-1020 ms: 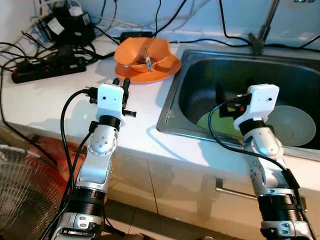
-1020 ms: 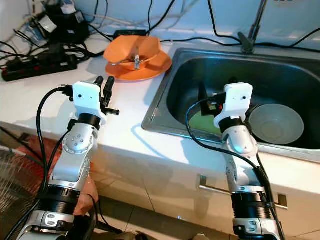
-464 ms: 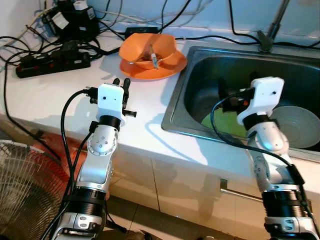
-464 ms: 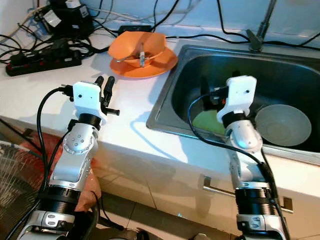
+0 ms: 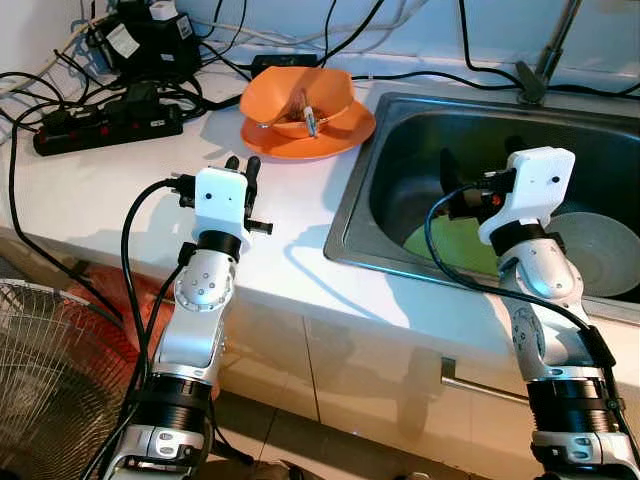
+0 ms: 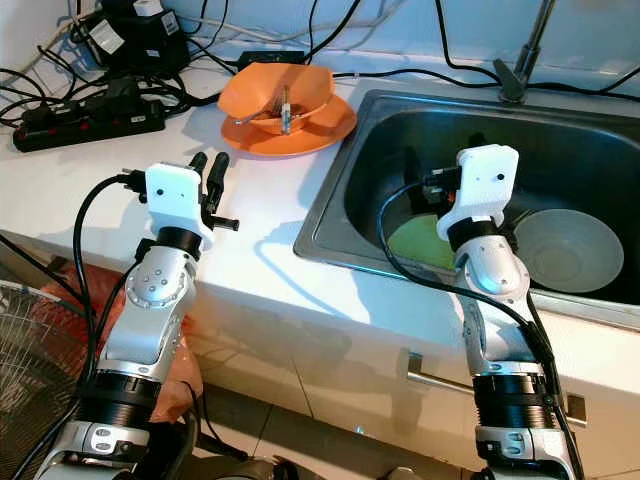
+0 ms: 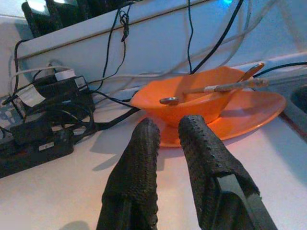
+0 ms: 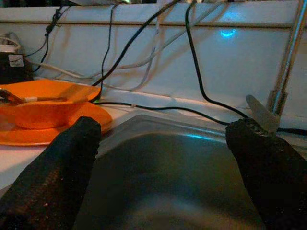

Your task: Kitchen organization

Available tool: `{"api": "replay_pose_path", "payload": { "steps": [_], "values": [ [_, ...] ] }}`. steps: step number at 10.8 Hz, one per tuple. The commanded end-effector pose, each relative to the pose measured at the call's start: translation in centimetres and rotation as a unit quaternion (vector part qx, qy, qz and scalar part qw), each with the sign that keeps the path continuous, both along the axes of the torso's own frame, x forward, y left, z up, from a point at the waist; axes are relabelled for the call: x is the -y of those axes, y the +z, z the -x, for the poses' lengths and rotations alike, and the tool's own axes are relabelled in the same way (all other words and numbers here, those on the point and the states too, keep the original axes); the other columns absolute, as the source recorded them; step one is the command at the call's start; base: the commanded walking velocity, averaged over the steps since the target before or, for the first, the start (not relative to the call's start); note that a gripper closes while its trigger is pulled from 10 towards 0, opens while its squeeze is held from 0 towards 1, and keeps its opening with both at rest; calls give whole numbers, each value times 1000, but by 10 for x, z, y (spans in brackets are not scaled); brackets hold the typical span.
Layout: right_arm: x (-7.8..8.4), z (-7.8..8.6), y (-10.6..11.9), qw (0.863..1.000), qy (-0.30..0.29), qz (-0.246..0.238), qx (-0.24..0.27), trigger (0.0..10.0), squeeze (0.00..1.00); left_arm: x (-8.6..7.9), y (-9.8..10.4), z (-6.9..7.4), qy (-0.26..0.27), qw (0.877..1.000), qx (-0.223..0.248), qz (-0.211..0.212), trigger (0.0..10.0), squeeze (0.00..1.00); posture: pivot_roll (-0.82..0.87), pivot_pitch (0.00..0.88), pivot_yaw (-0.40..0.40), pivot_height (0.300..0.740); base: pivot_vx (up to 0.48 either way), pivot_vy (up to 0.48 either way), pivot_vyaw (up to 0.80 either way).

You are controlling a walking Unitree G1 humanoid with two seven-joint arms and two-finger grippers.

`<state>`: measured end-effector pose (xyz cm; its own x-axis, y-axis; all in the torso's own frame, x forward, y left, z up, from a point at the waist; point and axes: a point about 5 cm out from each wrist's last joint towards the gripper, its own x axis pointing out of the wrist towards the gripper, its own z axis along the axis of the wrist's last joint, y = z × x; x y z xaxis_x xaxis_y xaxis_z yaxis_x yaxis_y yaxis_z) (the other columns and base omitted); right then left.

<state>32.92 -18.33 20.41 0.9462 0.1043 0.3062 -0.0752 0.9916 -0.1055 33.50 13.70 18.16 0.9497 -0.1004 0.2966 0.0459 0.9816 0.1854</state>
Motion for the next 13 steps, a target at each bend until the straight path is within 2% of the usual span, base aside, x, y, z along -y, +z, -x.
{"api": "replay_pose_path", "payload": {
  "steps": [1,4,11,13],
  "values": [
    [1,-1,0,1000,-5,-9,-6,10000,0,-2,-2,-1,3,1000,-5,1,10000,0,-4,94,84,740,0,0,0],
    [1,-1,-8,1000,-7,-9,-25,10000,0,-2,-2,-1,4,1000,-7,3,10000,0,-2,98,84,740,0,178,-635],
    [0,-2,-10,999,-13,-9,-29,10000,0,-2,-4,-1,2,1000,-12,-1,10000,0,1,96,86,740,0,321,0],
    [-2,-1,-11,999,-12,-10,-29,10000,0,0,-6,-1,-6,1000,-15,-6,10000,0,0,92,88,740,0,0,0]
  ]
}}
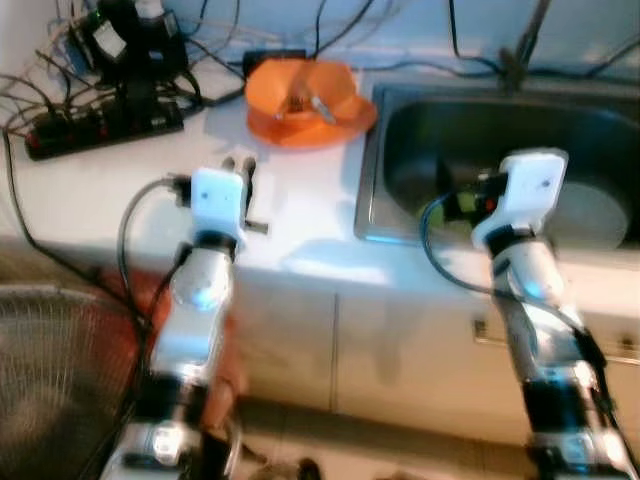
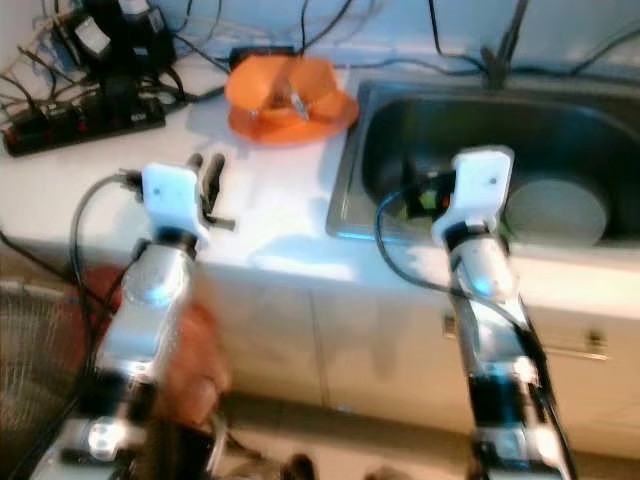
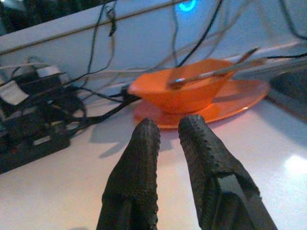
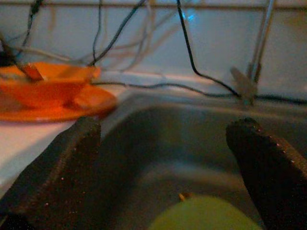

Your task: Kitchen organization

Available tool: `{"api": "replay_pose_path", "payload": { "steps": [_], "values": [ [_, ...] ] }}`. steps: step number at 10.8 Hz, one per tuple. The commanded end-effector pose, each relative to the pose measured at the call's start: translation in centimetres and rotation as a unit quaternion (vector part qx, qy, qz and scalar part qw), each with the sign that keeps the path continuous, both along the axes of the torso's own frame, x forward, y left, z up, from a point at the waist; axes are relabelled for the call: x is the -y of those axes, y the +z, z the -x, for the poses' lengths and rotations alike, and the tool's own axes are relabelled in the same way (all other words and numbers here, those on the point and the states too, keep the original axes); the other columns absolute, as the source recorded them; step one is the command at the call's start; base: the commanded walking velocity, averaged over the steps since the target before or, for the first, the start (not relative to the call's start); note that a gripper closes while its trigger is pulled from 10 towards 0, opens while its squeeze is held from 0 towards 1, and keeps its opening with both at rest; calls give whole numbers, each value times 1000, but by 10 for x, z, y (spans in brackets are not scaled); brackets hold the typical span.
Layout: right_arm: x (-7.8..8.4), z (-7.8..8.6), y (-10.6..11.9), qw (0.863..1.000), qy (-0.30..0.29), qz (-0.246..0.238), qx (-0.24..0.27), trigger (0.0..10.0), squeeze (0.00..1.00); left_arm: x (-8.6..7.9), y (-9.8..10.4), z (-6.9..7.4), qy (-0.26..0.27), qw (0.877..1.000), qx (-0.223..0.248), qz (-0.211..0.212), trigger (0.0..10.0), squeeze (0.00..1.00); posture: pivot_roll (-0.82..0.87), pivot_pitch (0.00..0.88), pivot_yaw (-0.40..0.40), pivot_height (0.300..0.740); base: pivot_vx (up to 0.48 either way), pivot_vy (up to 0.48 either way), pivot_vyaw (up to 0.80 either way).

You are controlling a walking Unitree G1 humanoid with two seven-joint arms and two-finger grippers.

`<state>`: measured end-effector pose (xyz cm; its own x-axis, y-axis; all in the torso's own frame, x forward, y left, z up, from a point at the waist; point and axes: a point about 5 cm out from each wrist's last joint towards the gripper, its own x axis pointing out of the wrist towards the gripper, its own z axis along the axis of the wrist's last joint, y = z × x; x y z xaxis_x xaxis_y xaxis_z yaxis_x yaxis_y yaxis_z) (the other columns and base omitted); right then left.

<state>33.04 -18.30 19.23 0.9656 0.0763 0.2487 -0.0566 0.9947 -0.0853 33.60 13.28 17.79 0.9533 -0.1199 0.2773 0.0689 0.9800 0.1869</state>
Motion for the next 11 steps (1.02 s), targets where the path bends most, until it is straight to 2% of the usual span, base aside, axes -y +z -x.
{"api": "replay_pose_path", "payload": {
  "steps": [1,11],
  "values": [
    [-1,0,1,1000,0,-2,2,10000,0,-4,-2,1,3,1000,-4,-5,10000,0,0,92,88,740,0,0,0],
    [0,-1,2,1000,-8,-1,7,10000,0,-7,2,-2,13,1000,0,-8,10000,0,6,101,87,740,0,0,0]
  ]
}}
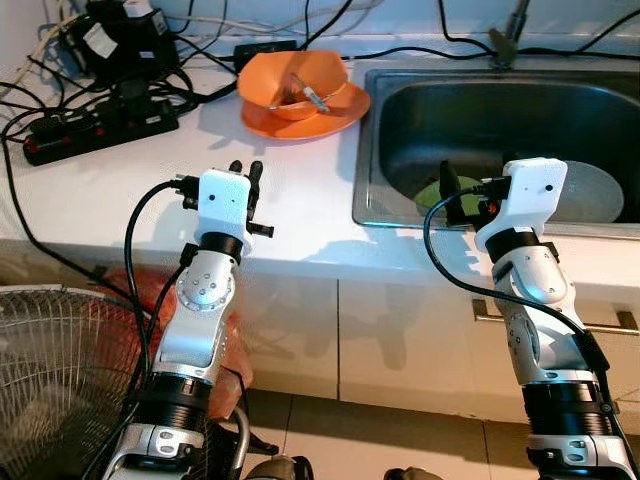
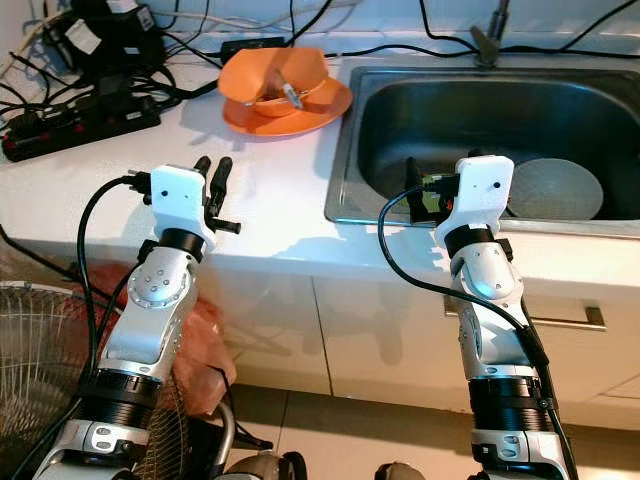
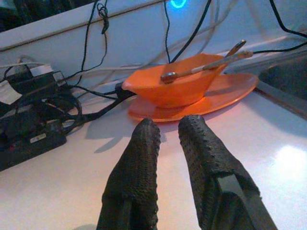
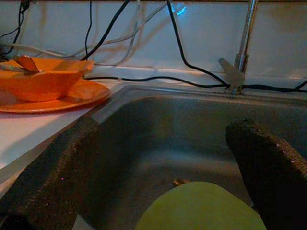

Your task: Kitchen organization

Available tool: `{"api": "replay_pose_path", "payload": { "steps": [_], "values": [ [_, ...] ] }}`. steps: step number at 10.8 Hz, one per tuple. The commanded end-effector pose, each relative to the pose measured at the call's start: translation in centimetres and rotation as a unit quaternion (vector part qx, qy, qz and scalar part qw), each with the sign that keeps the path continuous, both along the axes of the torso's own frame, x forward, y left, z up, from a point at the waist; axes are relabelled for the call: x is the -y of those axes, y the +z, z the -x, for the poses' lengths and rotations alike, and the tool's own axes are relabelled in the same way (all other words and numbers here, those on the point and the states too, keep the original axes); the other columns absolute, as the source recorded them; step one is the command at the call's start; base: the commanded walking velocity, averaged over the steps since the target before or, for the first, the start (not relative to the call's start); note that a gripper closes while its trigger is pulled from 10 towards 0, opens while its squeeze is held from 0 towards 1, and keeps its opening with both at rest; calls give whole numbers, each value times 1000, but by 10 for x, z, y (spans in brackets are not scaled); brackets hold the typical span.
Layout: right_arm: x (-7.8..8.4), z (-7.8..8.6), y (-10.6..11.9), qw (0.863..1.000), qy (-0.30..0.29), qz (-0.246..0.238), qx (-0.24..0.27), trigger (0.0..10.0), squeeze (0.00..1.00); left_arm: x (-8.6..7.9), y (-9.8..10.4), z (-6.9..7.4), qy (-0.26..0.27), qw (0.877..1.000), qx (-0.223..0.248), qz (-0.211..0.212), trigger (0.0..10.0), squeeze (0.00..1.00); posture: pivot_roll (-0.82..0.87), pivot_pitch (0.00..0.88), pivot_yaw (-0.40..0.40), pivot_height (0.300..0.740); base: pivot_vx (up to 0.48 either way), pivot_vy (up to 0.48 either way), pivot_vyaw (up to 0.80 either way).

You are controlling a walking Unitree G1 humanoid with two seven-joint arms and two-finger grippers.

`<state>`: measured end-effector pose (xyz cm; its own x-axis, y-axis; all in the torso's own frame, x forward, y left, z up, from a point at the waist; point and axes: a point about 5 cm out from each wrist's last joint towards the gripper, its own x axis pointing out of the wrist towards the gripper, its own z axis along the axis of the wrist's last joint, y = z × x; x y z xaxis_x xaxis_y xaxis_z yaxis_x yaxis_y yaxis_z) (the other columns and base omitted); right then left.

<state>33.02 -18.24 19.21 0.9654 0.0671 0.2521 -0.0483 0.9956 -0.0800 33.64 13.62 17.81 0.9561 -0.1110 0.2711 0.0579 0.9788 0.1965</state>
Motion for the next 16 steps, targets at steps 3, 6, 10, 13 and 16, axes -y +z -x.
{"api": "replay_pose_path", "payload": {
  "steps": [3,6,10,13,16],
  "values": [
    [-1,-1,3,1000,0,-4,8,10000,0,-3,2,-2,8,1000,3,-4,10000,0,7,100,88,740,0,0,0],
    [0,-1,3,1000,-3,-1,7,10000,0,-2,2,-2,7,1000,1,-5,10000,0,5,102,88,740,0,0,-523],
    [-1,-1,3,1000,0,-2,9,10000,0,-3,2,-2,7,1000,3,-6,10000,0,6,100,88,740,0,0,0],
    [-1,-1,3,1000,-1,0,9,10000,0,-3,1,-2,8,1000,1,-7,10000,0,6,101,88,740,0,0,0],
    [-1,-2,2,1000,-1,0,8,10000,0,-2,1,-2,8,1000,0,-9,10000,0,4,98,89,740,0,0,0]
  ]
}}
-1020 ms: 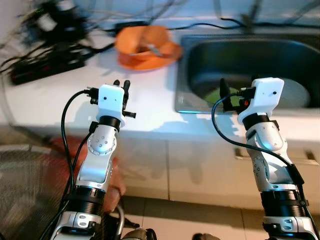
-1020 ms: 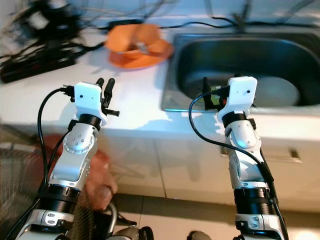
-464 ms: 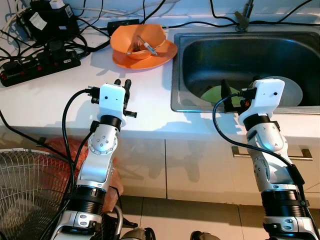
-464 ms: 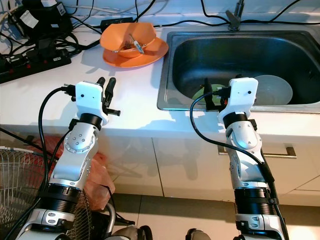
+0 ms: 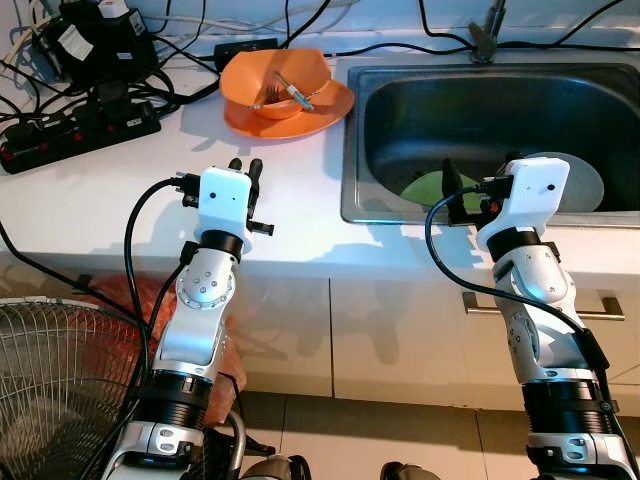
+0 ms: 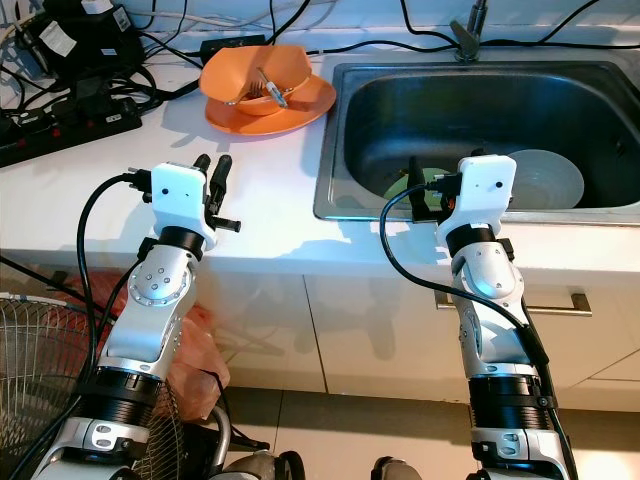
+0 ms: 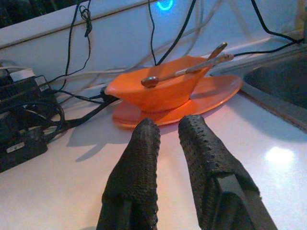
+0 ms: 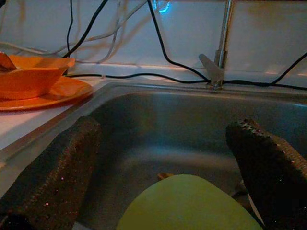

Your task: Kitchen organization

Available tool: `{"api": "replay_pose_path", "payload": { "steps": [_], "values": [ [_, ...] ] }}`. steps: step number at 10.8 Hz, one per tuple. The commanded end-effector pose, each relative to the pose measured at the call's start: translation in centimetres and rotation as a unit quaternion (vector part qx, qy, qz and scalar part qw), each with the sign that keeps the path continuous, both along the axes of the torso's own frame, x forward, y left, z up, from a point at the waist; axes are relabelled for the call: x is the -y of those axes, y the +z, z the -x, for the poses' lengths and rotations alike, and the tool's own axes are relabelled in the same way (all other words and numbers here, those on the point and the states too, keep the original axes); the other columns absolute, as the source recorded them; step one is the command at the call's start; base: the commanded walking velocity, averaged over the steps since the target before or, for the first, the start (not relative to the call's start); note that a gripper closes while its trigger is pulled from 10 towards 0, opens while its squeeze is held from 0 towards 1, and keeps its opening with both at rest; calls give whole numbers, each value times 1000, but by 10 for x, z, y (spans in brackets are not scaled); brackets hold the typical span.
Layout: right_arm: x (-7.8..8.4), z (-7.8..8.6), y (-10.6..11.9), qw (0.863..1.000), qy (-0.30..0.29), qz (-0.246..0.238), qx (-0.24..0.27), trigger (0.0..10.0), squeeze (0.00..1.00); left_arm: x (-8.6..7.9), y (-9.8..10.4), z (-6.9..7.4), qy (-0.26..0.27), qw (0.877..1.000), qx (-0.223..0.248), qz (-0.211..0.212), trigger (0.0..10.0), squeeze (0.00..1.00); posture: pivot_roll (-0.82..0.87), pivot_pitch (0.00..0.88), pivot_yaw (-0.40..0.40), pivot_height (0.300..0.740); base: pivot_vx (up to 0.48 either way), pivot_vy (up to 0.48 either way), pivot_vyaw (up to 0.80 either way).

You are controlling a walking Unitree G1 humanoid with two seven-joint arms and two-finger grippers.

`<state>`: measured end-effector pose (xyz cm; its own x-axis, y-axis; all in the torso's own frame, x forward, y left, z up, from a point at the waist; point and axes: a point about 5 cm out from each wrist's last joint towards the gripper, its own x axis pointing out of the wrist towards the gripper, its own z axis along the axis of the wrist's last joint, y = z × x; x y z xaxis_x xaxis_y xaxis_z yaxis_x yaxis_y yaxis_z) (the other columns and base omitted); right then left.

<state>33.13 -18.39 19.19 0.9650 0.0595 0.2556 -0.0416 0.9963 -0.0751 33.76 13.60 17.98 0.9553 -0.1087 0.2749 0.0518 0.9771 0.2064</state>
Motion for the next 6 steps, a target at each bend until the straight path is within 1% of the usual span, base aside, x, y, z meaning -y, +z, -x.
{"api": "replay_pose_path", "payload": {
  "steps": [1,4,6],
  "values": [
    [-3,-1,2,1000,3,2,6,10000,0,-3,-1,-1,6,1000,-3,-4,10000,0,5,99,89,740,0,0,0],
    [-3,-1,2,1000,2,2,6,10000,0,-3,-1,-1,9,1000,-4,-7,10000,0,6,100,89,740,272,0,0],
    [-3,-1,2,1000,2,2,5,10000,0,-4,-1,-1,11,1000,-4,-8,10000,0,5,99,90,740,326,0,0]
  ]
}}
